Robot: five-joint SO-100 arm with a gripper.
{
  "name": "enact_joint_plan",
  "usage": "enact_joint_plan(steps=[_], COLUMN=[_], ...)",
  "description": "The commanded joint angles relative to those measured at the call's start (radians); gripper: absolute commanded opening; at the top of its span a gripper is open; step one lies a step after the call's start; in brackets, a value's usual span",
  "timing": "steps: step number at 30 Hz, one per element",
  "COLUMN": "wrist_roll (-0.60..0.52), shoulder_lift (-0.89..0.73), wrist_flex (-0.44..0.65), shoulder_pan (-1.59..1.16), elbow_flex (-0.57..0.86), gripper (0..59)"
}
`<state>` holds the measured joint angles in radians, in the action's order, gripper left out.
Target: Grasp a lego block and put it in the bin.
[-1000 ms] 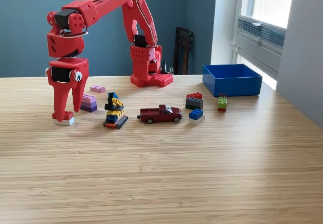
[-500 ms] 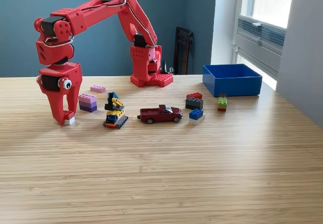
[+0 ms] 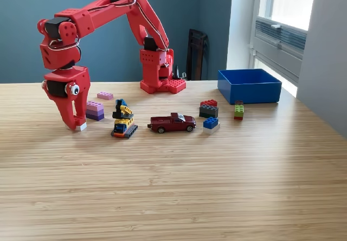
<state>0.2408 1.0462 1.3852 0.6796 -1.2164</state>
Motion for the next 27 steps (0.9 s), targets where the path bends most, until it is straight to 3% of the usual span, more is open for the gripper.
enact_joint_plan(steps=[1,8,14,19,27], wrist_roll=[-0.005,-0.038,-0.095,-0.189,-0.334], shoulder_lift=[0.207,0.528,0.727,0.811,0.818], wrist_flex=[0.081,0.175,0.178,0.176,0.175], shoulder_pan=[-0.091,-0.245,-0.476,-0.733,-1.167], elbow_flex=[0.02,-0.048,-0.199,-0.31,-0.38], gripper=[0.1,0.0,0.0,0.0,0.0])
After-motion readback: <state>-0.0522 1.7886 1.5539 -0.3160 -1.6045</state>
